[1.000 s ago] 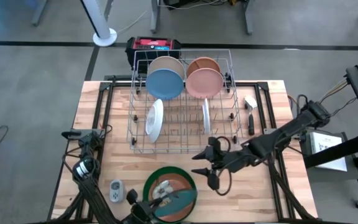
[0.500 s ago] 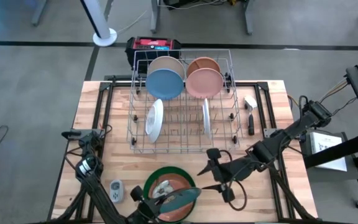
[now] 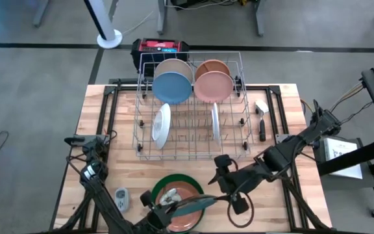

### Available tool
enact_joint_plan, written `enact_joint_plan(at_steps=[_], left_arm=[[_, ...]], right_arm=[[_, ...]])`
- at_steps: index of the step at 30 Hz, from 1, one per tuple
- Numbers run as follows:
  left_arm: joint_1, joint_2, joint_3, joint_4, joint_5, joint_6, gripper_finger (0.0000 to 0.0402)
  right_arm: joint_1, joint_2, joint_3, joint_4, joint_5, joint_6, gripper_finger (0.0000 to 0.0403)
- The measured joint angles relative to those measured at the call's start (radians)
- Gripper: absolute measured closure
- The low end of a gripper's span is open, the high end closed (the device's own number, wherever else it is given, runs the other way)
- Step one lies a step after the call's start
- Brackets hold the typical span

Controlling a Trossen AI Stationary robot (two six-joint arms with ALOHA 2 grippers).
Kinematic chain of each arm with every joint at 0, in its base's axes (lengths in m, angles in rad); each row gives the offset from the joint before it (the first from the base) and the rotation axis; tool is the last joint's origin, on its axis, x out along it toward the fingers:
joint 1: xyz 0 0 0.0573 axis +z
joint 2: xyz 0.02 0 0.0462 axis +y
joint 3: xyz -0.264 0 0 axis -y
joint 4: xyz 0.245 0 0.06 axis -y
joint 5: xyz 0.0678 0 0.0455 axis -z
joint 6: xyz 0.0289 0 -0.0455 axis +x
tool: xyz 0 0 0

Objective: Sort dishes
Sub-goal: Put the blue flower patterned plate into the dish rack

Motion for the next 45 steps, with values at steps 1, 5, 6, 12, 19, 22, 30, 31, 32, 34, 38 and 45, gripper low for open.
enact_joint_plan(at_steps=[1, 5, 6, 12, 19, 22, 30, 31, 32, 34, 38, 45], left_arm=[[0.004, -0.002, 0.0, -0.002, -0.002, 0.001, 0.0395], [0.008, -0.005, 0.0, -0.002, -0.034, 0.037, 0.0395], [0.007, -0.007, 0.0, -0.001, -0.042, 0.038, 0.0395], [0.005, -0.02, 0.0, 0.001, -0.121, 0.062, 0.0395], [0.005, -0.021, 0.0, 0.002, -0.173, 0.099, 0.0395], [0.006, -0.021, 0.0, 0.009, -0.192, 0.108, 0.0395], [0.008, -0.026, 0.001, 0.019, -0.226, 0.093, 0.0358], [0.008, -0.026, 0.001, 0.025, -0.229, 0.101, 0.0347], [0.007, -0.025, 0.001, 0.024, -0.229, 0.11, 0.0336], [0.007, -0.025, 0.001, 0.019, -0.228, 0.125, 0.0312], [0.006, -0.029, 0.001, 0.017, -0.221, 0.127, 0.0267], [0.011, -0.04, 0.001, 0.009, -0.238, 0.188, 0.0208]], right_arm=[[0.0, 0.008, 0.011, -0.013, -0.012, 0.008, 0.0165], [0.001, 0.026, 0.034, -0.031, -0.016, 0.034, 0.0173], [0.001, 0.026, 0.034, -0.043, -0.015, 0.043, 0.0175], [-0.008, 0.03, 0.034, -0.037, -0.006, 0.064, 0.0186], [-0.022, 0.034, 0.034, -0.033, -0.006, 0.014, 0.0227], [-0.022, 0.034, 0.045, -0.035, -0.008, -0.022, 0.0275], [-0.024, 0.034, 0.101, -0.109, 0.154, -0.096, 0.0374], [-0.024, 0.034, 0.107, -0.116, 0.16, -0.109, 0.038], [-0.025, 0.034, 0.109, -0.118, 0.163, -0.128, 0.0387], [-0.028, 0.034, 0.112, -0.114, 0.163, -0.182, 0.0389], [-0.027, 0.036, 0.129, -0.115, 0.187, -0.275, 0.039], [-0.025, 0.036, 0.169, -0.125, 0.242, -0.438, 0.039]])
